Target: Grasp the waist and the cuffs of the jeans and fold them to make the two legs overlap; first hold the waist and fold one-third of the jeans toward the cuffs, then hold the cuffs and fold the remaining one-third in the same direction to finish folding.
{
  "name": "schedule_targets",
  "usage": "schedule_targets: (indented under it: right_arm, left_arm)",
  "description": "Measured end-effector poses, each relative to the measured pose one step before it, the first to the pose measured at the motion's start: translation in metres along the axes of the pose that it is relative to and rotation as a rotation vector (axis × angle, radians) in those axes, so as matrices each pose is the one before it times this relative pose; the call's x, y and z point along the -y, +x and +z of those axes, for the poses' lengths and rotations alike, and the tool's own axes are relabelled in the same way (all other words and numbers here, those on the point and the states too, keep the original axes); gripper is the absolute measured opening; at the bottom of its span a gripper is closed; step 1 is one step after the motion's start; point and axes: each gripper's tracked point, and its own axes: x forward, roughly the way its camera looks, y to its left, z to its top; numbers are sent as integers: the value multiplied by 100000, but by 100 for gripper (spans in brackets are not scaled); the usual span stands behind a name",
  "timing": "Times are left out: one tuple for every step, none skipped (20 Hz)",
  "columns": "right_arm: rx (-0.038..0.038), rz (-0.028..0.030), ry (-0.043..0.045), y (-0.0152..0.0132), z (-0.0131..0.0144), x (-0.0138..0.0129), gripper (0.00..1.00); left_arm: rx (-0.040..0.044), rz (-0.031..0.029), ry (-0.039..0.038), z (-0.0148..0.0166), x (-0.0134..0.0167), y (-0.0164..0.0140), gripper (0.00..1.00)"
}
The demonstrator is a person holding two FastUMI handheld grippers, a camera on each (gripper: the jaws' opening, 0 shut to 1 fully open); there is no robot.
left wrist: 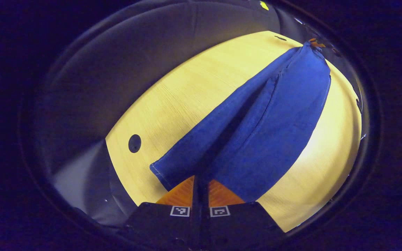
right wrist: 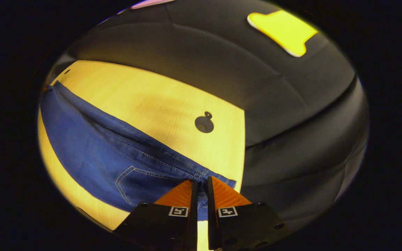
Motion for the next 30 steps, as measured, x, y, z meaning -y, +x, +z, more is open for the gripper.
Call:
schedule_targets:
  right_arm:
    - [-2099, 111, 2250, 850, -402, -176, 16]
    - [-1470, -1234, 3164, 402, 108, -69, 15]
    - [584, 920, 3265, 885, 260, -576, 15]
    - [1141, 831, 1740, 177, 175, -491, 31]
    - [597, 912, -460, 150, 109, -82, 46]
    - [1157, 1098, -171, 29, 186, 171, 47]
    - [798, 999, 1541, 68, 128, 170, 51]
    - [1540, 1041, 6510, -359, 435, 10, 60]
    - [2800, 1171, 9023, -967, 817, -1, 72]
    - [3739, 1380, 9762, -952, 1069, 100, 84]
    - [3373, 1660, 8136, -1021, 799, 341, 89]
    - [3701, -1790, 7197, -1211, 1275, 1162, 97]
    - [1923, -2452, 5650, -648, 365, 1366, 98]
    - [1260, -2672, 7629, -1273, 427, 1471, 98]
    - [730, -561, 7974, -453, 142, 828, 98]
    - [-313, -1551, 7210, -480, 52, 1090, 98]
    - [-1442, -2271, 7174, -456, -519, 1496, 98]
    - [-2813, -612, 7415, -366, -634, 159, 99]
    - [-3622, 378, 6344, 514, -1675, 774, 98]
    - [-2545, 197, 4402, 815, -1641, 608, 98]
    - [-1816, 152, 2293, 341, -1306, 349, 98]
    - [-1883, -728, 438, 223, -1210, 516, 98]
    - [-1984, -1217, 1326, 167, -1382, 1084, 98]
    - [-1974, -389, 3886, 49, -982, 457, 98]
    - [-1033, -315, 4426, -1, -654, 426, 98]
    - [-662, -1718, 3664, 234, -398, 578, 98]
    - [-540, -3326, 2192, 583, -193, 1235, 98]
    - [988, -1303, 2665, 132, 205, 399, 91]
    - [3905, 886, 3042, 420, 1051, -139, 98]
    - [-584, -234, 1392, 462, 39, -282, 93]
  left_arm:
    - [-4296, 941, 1488, -76, 43, 672, 7]
    - [-2214, 664, -244, 54, 146, 659, 8]
    - [-1491, 290, -194, 152, -195, 734, 9]
    - [-888, -102, 757, 131, -6, 724, 16]
    - [-381, -384, 854, -23, -116, 412, 28]
    - [4700, 2424, -352, 704, -683, 198, 47]
    - [4338, 3727, -2051, 802, -808, 29, 53]
    - [4681, 2813, -3388, 397, -667, 61, 67]
    - [5530, 2387, -4158, 373, -567, -109, 80]
    - [5660, 3116, -4094, 280, -1258, -863, 98]
    - [5078, 3759, -5082, 471, -882, -608, 98]
    - [4755, 3235, -4890, 614, -730, -734, 97]
    - [5335, 3554, -4386, 966, -786, -885, 98]
    - [4272, 2865, -2824, 1062, -544, -973, 98]
    - [3131, 3023, -1536, 880, -391, -1225, 97]
    - [2917, 2014, -1310, 952, -68, -1184, 95]
    - [3431, 78, -2218, 1148, 397, -1778, 97]
    - [3818, -790, -2963, 1294, 442, -1928, 97]
    - [3912, -1596, -3939, 1429, 219, -1892, 98]
    - [3927, -2823, -5608, 1134, 879, -1481, 97]
    - [3785, -4128, -7432, 934, 1460, -1387, 97]
    - [3405, -6902, -8290, 710, 2142, -1367, 97]
    - [2528, -6857, -7192, 486, 2268, -1174, 98]
    - [1507, -3305, -4719, -70, 2252, -1389, 98]
    - [1164, -613, -3358, -14, 1172, -588, 98]
    - [122, -1334, -1727, -72, 1201, -642, 98]
    - [115, -183, 588, 70, 813, -419, 98]
    - [772, 1188, 1485, 122, 426, -248, 98]
    - [-158, 369, 1100, -227, 120, -289, 98]
    - [-737, 268, 682, -387, 298, -497, 98]
